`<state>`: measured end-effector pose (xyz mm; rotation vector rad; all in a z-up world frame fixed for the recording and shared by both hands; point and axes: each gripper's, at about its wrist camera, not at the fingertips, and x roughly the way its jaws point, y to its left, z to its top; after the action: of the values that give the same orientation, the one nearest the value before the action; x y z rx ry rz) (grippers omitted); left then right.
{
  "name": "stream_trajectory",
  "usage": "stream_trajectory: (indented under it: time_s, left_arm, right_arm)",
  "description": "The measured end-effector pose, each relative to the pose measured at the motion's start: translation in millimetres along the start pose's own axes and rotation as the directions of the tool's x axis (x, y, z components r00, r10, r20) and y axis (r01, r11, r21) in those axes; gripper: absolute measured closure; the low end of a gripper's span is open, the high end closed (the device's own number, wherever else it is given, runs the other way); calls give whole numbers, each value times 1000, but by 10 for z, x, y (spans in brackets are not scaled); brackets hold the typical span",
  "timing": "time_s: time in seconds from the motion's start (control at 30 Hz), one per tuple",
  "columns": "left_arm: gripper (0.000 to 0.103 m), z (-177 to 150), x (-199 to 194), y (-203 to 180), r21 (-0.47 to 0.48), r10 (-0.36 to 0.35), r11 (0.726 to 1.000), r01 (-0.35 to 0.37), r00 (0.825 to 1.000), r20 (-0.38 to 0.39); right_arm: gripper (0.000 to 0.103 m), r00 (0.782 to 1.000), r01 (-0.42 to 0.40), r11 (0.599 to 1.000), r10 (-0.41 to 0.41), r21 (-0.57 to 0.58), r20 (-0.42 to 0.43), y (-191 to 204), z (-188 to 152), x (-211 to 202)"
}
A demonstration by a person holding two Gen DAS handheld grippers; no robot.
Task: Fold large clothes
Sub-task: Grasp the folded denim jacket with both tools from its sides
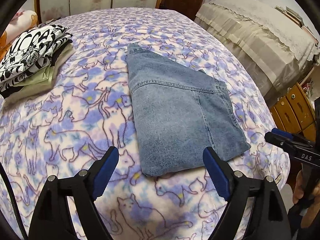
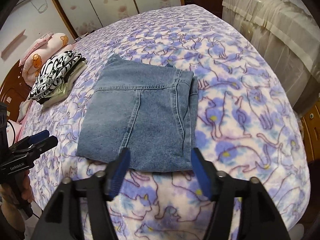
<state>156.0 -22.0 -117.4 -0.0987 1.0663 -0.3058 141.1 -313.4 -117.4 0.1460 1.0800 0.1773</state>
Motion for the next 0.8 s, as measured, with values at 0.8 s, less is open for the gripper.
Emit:
stream_trajectory:
  time_s: [0.8]
  left_arm:
    - [17, 183, 1213, 284, -117, -129, 987, 110, 978, -165]
  right_arm:
    - [20, 988, -88, 993, 97, 74, -120, -526, 194, 1185]
